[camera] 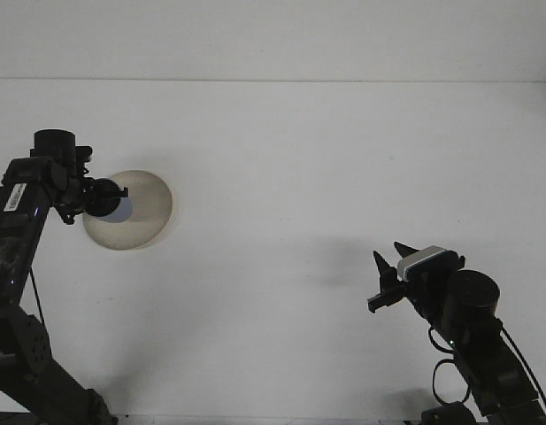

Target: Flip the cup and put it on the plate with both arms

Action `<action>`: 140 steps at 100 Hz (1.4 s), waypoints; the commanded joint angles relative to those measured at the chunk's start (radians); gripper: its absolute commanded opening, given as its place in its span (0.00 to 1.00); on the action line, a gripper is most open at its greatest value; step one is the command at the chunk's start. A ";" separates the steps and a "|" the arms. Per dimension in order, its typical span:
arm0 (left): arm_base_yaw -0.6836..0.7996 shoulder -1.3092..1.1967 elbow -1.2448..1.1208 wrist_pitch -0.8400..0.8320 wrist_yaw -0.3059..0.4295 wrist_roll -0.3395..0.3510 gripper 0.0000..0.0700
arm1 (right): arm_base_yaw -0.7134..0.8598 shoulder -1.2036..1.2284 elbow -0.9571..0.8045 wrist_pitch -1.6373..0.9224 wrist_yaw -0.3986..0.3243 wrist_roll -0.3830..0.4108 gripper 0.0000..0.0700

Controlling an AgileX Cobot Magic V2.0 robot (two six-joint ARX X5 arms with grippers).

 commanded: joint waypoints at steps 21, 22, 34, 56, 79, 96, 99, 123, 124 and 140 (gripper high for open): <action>0.002 0.103 0.016 0.061 0.004 0.024 0.02 | 0.002 0.002 0.009 0.007 -0.004 0.010 0.40; 0.002 0.106 0.017 0.062 0.004 0.024 0.02 | 0.002 0.002 0.009 0.007 -0.004 0.010 0.40; 0.002 0.137 0.017 0.069 0.019 0.026 0.06 | 0.002 0.002 0.009 0.006 -0.004 0.010 0.40; 0.002 0.131 0.051 0.112 0.074 0.020 0.67 | 0.002 0.002 0.009 0.006 -0.004 0.010 0.40; 0.002 0.047 0.177 0.013 0.075 0.019 0.67 | 0.002 0.002 0.009 0.006 -0.003 0.010 0.40; 0.002 -0.123 0.190 -0.011 0.075 0.014 0.66 | 0.002 0.002 0.009 0.006 0.007 0.010 0.40; 0.002 -0.156 0.190 -0.017 0.075 0.011 0.66 | 0.002 0.002 0.009 0.006 0.009 0.008 0.40; 0.002 -0.410 0.167 -0.063 0.140 -0.021 0.29 | -0.034 -0.007 0.009 0.018 0.042 0.003 0.39; 0.002 -0.421 0.161 -0.062 0.149 -0.021 0.27 | -0.037 -0.007 0.009 0.020 0.042 0.003 0.39; 0.002 -0.630 -0.072 0.072 0.179 -0.006 0.02 | -0.098 -0.063 0.007 0.071 0.040 0.006 0.06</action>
